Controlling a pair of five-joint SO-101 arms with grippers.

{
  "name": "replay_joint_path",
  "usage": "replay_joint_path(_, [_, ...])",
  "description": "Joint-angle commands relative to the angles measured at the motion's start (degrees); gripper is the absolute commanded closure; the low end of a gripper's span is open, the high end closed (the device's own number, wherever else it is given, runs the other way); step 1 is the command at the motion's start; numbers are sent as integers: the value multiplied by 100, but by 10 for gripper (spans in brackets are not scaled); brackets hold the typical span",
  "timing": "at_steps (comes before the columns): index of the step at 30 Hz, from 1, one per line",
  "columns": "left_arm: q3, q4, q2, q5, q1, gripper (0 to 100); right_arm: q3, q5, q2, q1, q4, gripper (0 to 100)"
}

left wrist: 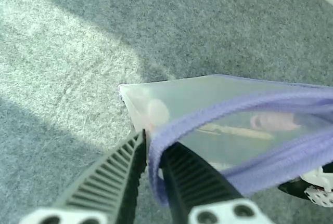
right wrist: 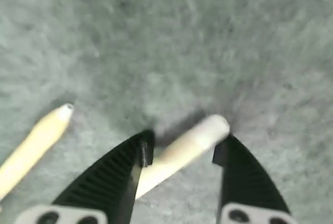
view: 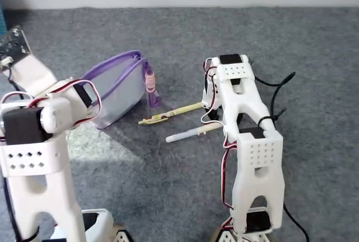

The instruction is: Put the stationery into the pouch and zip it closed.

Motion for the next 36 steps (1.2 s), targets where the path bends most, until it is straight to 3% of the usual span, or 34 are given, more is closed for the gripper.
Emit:
replay_joint_path(1, [-4,158,123,53,0,987,9,-35,13,101,163,869])
replay_joint_path(5, [-4,158,114,53,0,987,-26,-26,-31,136,198,997])
replay_joint_path(11, [-4,158,105,53,0,987,-510,26,-769,119,910,990])
replay_joint_path(18, [-4,158,105,53,0,987,-879,844,-2782,4,1226,991])
replay_joint_path(24, [-4,158,105,53,0,987,-879,1538,-4708,-497,1182,991])
replay_joint_path(28, [-4,158,105,53,0,987,-879,2004,-5719,-1007,708,991])
replay_joint_path(36, [-4,158,105,53,0,987,-870,2752,-6580,-2264,-1402,991])
